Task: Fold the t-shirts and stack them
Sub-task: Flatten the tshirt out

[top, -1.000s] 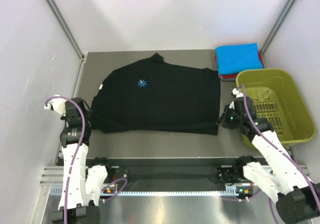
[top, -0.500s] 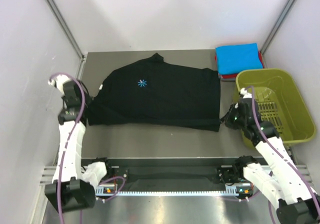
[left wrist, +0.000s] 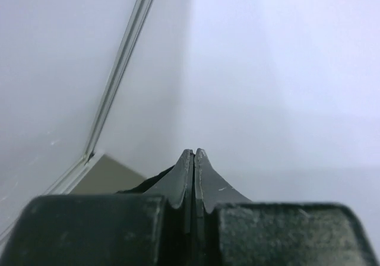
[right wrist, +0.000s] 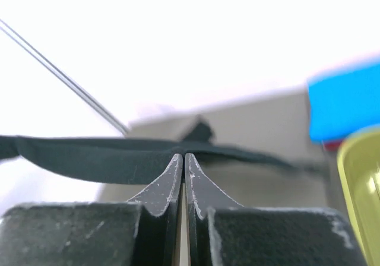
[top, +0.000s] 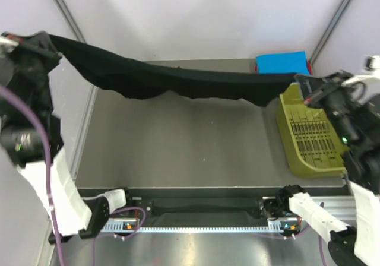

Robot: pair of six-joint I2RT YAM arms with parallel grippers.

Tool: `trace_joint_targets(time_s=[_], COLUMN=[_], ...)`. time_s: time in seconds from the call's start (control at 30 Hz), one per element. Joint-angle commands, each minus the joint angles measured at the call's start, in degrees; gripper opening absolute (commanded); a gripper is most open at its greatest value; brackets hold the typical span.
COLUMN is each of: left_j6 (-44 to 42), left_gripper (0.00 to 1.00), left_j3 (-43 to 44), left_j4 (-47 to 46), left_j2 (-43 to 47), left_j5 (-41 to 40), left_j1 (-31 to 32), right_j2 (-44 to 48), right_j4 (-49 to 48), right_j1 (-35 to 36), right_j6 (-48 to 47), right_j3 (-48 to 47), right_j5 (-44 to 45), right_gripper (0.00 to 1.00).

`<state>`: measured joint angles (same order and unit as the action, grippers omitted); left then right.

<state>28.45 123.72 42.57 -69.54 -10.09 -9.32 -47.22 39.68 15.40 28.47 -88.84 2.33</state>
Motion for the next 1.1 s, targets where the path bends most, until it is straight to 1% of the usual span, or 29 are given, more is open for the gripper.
trace_joint_targets(time_s=[0.0,0.1,0.2,0.3,0.37,0.43,0.53,0.57,0.63,0.67,0.73,0.77,0.83,0.87,0.9,0.93,0.97,1.0,1.03,1.07], left_j6=[1.26,2.4,3.19,3.55,2.5,1.27,-2.51,-4.43,-6.46,-7.08,-8.14,-8.14,-6.92,-6.65,-6.39,-6.04,-5.77,-5.6,-5.6,-5.6], left_gripper=[0.0,0.0,0.0,0.0,0.0,0.0,0.0,0.0,0.0,0.0,0.0,0.0,0.0,0.0,0.0,0.0,0.0,0.0,0.0,0.0], left_j3=[5.82,5.48,6.35,6.97,7.06,6.54,5.83,5.22,3.9,3.11,2.58,1.97,1.0,0.73,1.08,1.87,4.22,6.16,8.44,13.6], left_j4=[3.49,1.91,1.2,1.29,1.2,0.42,-0.55,-1.6,-4.41,-5.81,-11.0,-13.01,-19.06,-20.84,-22.25,-23.83,-24.37,-24.9,-25.42,-25.69], left_j2=[4.65,8.79,10.56,10.48,9.95,8.55,4.42,1.97,-0.67,-3.56,-6.82,-10.15,-13.33,-16.48,-18.25,-20.0,-23.94,-26.07,-28.35,-32.72], left_j5=[-1.94,-5.28,-3.98,-2.66,-3.09,-4.06,-6.25,-7.13,-8.8,-9.51,-9.6,-9.34,-8.73,-7.94,-7.67,-7.75,-7.93,-7.76,-7.41,-7.06], left_j1=[-0.08,-0.17,-0.08,-0.08,-0.08,-0.08,-0.08,0.0,-0.08,0.0,-0.08,0.0,-0.08,-0.17,-0.08,-0.08,-0.17,-0.26,-0.26,-0.35], right_j2=[4.57,8.1,9.51,9.87,9.52,7.15,1.01,-3.01,-6.55,-10.05,-14.02,-18.3,-22.98,-27.53,-29.66,-31.86,-36.84,-39.59,-42.22,-47.3], right_j4=[-3.02,-3.3,-0.23,2.06,1.63,0.31,-2.58,-3.37,-7.76,-9.69,-14.79,-16.37,-20.16,-22.08,-25.67,-26.92,-27.55,-27.47,-27.29,-27.2], right_j1=[0.42,0.42,0.42,0.42,0.42,0.42,0.42,0.42,0.42,0.42,0.51,0.51,0.51,0.51,0.51,0.6,0.6,0.6,0.6,0.51], right_j6=[-0.61,-0.26,0.1,-0.43,-0.96,-1.75,-3.06,-3.24,-2.98,-2.2,-1.75,-1.58,-1.31,-1.57,-2.1,-2.54,-2.98,-3.33,-3.77,-4.03], right_j3=[-4.76,-6.43,-8.63,-9.51,-9.34,-9.77,-10.65,-10.74,-9.78,-9.25,-9.16,-9.42,-11.09,-11.44,-12.75,-13.9,-15.56,-20.45,-23.28,-26.1], right_j5=[0.57,0.22,-0.57,-1.36,-1.45,-2.06,-7.15,-8.12,-10.23,-11.02,-12.61,-12.61,-11.47,-11.56,-12.08,-12.0,-11.91,-11.65,-11.64,-12.69], right_gripper=[0.0,0.0,0.0,0.0,0.0,0.0,0.0,0.0,0.0,0.0,0.0,0.0,0.0,0.0,0.0,0.0,0.0,0.0,0.0,0.0])
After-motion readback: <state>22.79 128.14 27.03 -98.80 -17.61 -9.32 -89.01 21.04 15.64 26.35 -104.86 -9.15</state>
